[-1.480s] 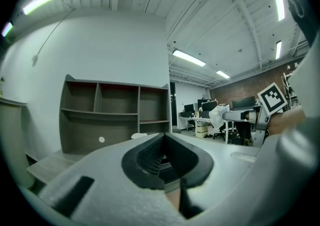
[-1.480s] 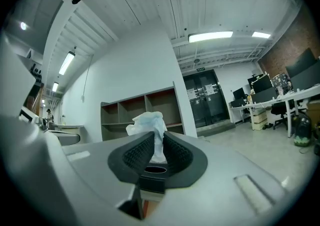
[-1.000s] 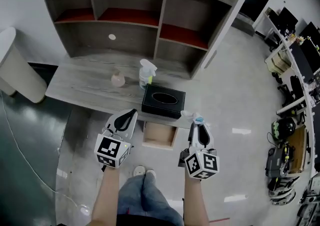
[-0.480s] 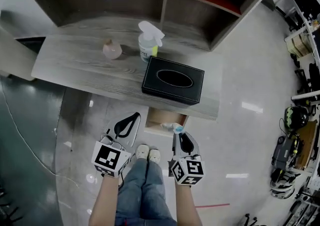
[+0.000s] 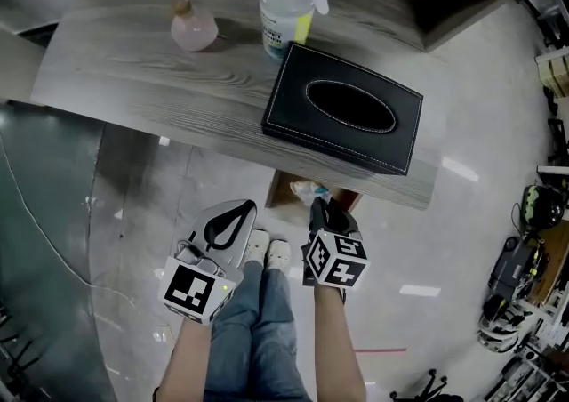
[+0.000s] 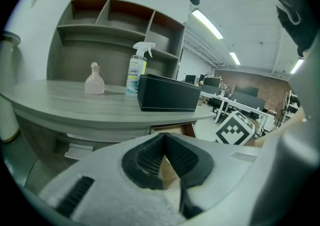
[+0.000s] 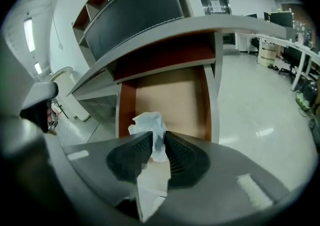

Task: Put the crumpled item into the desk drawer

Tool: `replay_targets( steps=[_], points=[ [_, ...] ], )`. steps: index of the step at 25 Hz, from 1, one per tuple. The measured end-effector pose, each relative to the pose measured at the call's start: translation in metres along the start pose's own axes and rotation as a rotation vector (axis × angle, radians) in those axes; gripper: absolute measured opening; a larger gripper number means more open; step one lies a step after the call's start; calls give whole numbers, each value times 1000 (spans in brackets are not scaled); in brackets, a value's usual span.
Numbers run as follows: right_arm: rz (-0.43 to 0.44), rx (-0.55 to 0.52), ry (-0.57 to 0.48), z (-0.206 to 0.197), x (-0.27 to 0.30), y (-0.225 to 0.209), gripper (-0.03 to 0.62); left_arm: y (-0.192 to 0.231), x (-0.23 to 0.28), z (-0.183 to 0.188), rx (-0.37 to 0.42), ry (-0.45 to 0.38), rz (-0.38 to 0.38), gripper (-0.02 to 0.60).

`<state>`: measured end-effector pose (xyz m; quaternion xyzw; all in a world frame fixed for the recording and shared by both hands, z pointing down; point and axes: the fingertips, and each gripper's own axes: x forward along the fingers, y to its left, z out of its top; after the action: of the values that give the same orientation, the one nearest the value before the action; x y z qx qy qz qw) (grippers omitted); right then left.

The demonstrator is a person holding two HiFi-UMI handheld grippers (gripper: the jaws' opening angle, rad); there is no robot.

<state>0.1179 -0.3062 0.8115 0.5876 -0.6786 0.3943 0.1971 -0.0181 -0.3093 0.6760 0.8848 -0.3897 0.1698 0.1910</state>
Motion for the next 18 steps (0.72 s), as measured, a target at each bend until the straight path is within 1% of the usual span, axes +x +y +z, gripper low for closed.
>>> replay_targets(
  steps=[3,6,9,10,12,13,15,18],
  points=[
    [3,20,18,-9,2,-2,151,2,2,-6,-8,-8,3,0],
    [2,27,10,-7,-4,-2,153,5,1,-6,-18,-9,13,0],
    [22,2,-33,10,-22,6,120,6,-2,12,-8,-30,19,0],
    [33,-23,-50,19,-31,11,101,5,-4,22,-2,-40,20,0],
    [53,-85,-85,39,-54,22,32,3,-10,48,17,-65,21,0],
    [61,-110,-104,50,-67,26,10,0,-13,64,31,-78,20,0],
    [72,-129,-148,73,-96,31,11,-5,-20,100,64,-111,19,0],
    [76,-144,-229,111,-138,34,11,-16,-29,158,107,-183,16,0]
  ],
)
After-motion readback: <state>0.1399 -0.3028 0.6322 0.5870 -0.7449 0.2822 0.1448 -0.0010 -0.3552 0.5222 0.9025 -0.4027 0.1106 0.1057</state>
